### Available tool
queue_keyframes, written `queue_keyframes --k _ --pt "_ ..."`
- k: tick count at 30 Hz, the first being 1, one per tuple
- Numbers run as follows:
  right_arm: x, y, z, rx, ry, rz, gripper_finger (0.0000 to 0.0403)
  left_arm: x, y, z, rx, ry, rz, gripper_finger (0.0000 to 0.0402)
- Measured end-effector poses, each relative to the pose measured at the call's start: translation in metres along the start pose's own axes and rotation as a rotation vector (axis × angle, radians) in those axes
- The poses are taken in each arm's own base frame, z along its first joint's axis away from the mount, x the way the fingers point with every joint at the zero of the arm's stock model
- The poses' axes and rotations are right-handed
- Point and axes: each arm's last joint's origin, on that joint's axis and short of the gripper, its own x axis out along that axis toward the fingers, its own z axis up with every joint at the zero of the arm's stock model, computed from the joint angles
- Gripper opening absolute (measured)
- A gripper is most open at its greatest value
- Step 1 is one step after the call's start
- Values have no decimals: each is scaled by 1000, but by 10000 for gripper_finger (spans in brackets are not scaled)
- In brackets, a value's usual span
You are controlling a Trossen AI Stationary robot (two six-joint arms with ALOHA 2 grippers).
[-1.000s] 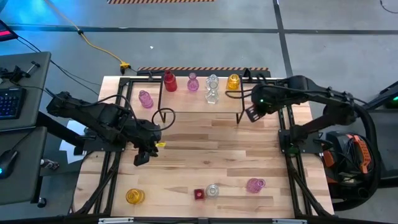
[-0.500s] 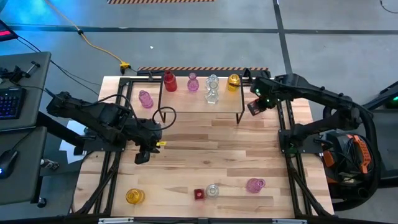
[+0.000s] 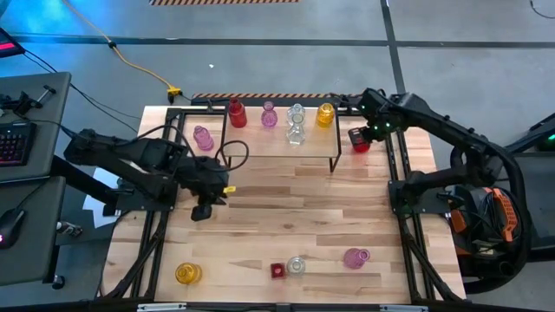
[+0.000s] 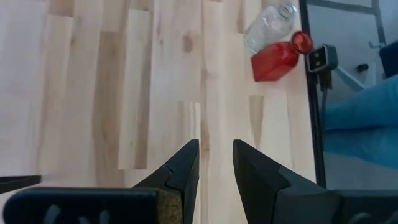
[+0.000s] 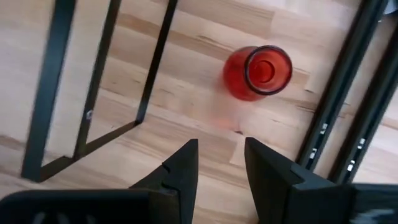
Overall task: Sort vases onto shelf
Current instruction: Put the right red vase on the shelf aligned with the other red vase
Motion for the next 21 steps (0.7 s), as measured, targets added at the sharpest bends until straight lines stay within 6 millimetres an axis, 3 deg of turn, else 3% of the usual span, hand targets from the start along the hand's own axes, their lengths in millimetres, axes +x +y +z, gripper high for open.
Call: queue_keyframes --k 12,21 --pt "35 -31 20 -25 5 18 113 -2 20 6 -142 -42 84 90" --pt "49 -32 27 -60 24 19 113 16 19 12 -118 20 82 102"
